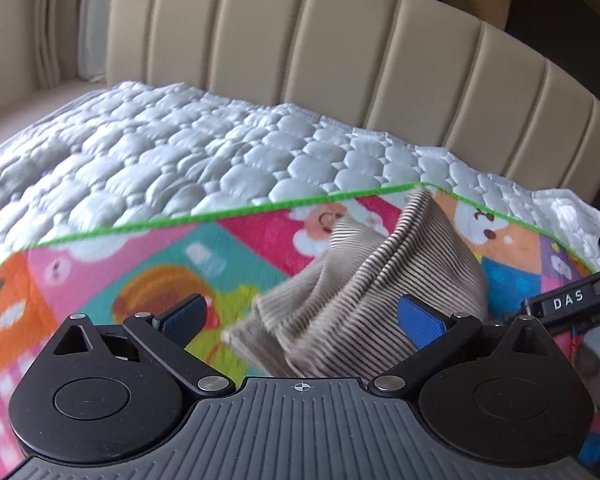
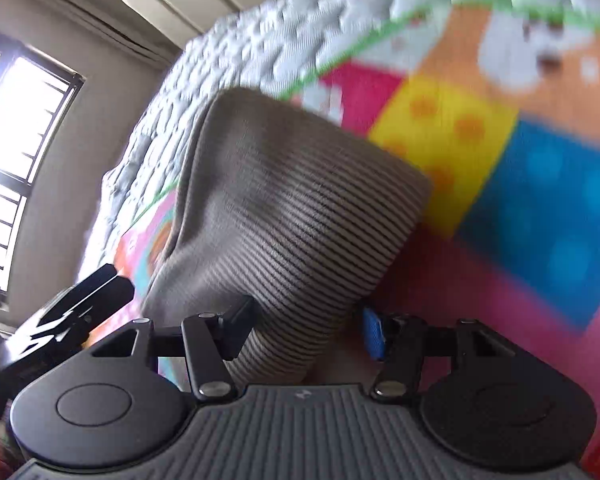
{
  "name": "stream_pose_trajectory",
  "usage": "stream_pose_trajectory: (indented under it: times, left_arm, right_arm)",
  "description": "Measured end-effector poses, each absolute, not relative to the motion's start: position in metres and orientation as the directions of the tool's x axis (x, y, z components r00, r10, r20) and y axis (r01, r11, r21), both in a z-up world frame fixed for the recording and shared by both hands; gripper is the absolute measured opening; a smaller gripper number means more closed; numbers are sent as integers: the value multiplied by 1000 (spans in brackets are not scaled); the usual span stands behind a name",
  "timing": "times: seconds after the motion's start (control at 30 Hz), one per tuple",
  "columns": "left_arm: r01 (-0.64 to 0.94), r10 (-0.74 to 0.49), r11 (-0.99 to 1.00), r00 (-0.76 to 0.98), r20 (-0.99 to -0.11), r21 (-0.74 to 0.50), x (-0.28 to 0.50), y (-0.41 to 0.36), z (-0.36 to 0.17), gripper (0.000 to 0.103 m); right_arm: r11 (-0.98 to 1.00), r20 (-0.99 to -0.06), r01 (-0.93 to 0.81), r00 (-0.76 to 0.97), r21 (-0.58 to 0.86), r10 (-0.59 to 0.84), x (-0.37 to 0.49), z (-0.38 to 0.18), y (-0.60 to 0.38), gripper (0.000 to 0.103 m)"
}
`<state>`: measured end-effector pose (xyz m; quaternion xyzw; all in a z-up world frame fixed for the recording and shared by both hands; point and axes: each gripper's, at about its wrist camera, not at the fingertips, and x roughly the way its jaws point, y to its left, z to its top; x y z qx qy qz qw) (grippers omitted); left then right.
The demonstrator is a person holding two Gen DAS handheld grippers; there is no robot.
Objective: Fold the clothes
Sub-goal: 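Grasp the folded shirt bundle with the right gripper while the left gripper grasps it too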
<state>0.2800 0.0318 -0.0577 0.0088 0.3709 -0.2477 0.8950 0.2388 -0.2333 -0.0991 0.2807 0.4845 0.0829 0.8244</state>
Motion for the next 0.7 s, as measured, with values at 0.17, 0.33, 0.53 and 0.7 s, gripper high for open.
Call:
stream_pose_trajectory:
  times: [0.17,0.33,0.53,0.7]
  left_arm:
    - [415,-473,865,486,-735,-282,327,17,-90,103]
    - [287,-558,830,407,-723,-478,339,27,-122,103]
    - [233,-557,830,385,-736,-506,324,23,-119,101]
    - [294,-554,830,345,-758,-473,298,0,-114,96]
  right_arm:
    - [850,-729,94,569,518,381,248,-96,-241,69]
    - [799,-702,58,518,598,489,229,-114,-231,72]
    - [844,-702,-18,545,537,458,232,-108,-232,64]
    - [878,-713,-63,558,475,425,233,-101,-241,63]
